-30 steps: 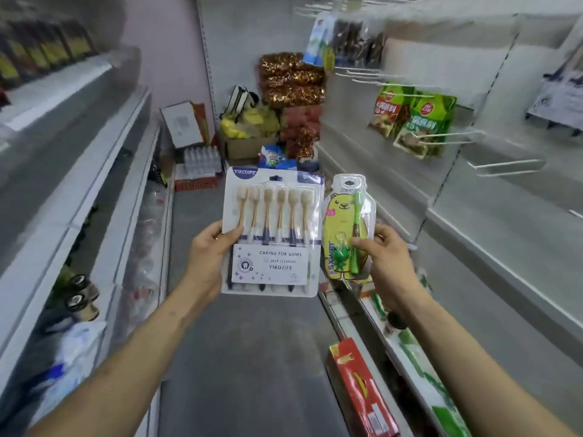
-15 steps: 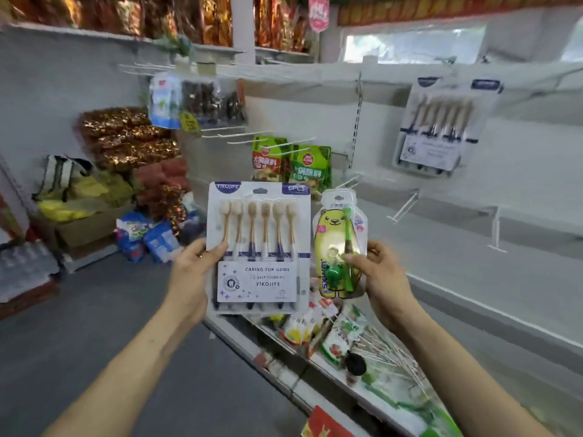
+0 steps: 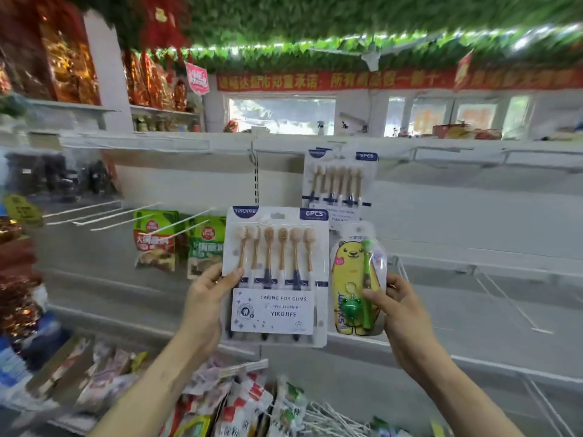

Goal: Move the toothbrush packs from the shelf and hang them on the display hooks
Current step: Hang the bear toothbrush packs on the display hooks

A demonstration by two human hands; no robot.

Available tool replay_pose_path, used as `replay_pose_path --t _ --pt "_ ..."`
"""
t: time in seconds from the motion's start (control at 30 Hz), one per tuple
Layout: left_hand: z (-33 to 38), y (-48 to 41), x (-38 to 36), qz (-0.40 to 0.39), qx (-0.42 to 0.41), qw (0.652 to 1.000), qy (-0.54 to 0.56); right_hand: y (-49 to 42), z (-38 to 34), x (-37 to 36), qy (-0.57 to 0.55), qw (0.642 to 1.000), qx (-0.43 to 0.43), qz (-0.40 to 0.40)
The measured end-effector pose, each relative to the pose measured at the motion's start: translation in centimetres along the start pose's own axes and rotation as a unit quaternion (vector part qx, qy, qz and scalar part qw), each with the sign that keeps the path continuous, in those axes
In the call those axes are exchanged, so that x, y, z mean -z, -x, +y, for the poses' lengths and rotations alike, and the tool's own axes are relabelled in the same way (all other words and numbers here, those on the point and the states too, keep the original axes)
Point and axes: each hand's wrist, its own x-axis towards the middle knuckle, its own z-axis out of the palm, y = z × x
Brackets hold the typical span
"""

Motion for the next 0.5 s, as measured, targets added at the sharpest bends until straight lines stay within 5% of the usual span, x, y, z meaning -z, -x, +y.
replay_pose_path --t 0.5 --pt "-0.2 -8.4 -9.4 -0.145 0.005 0.989 0.03 -4.7 -1.7 5.1 0.0 0.987 0.045 0.154"
